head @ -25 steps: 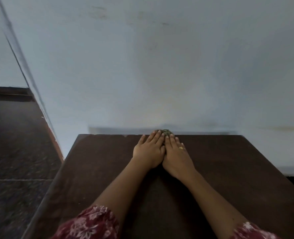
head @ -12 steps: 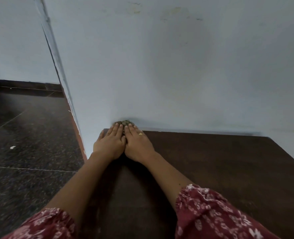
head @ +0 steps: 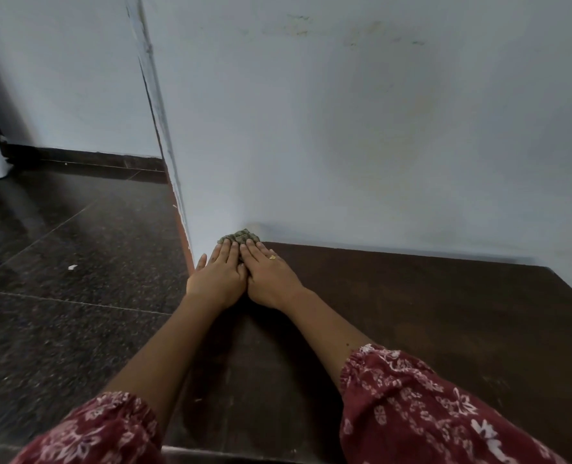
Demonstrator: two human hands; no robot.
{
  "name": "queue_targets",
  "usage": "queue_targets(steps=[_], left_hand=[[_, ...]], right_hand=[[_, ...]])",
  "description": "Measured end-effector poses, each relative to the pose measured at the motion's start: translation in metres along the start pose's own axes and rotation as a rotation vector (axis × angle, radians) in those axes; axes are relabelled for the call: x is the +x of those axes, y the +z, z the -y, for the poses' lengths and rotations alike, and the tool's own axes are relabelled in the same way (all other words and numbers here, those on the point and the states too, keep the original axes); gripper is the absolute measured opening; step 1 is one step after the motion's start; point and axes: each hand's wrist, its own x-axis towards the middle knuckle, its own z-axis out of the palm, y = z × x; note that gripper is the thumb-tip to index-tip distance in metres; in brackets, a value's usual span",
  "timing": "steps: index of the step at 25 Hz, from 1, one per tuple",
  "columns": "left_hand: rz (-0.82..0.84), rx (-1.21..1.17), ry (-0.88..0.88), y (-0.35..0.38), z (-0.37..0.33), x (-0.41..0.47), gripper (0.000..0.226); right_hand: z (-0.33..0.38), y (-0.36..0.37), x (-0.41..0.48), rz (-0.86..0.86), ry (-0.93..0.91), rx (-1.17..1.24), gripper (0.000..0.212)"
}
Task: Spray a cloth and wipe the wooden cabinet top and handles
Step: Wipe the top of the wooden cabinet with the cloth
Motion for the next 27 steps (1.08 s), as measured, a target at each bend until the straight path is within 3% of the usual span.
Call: queue_targets(steps=[18,22,27], left_hand=[[0.065,-0.045,-0.051,0.011,0.026,-0.184,0.053],[0.04,0.064,-0.048,0.02,0.014,-0.216,0.054],[-0.049,-0.137,-0.074,0.026,-0.026,-0.227,0.054]], right_hand=[[0.113,0.023,-0.157,-0.004,-0.072,0.03,0.07],[0.111,0.021,-0.183,0.01,-0.123,0.009,0.064],[0.086,0.015,-0.207,0.003,-0.1,-0.025,0.062]])
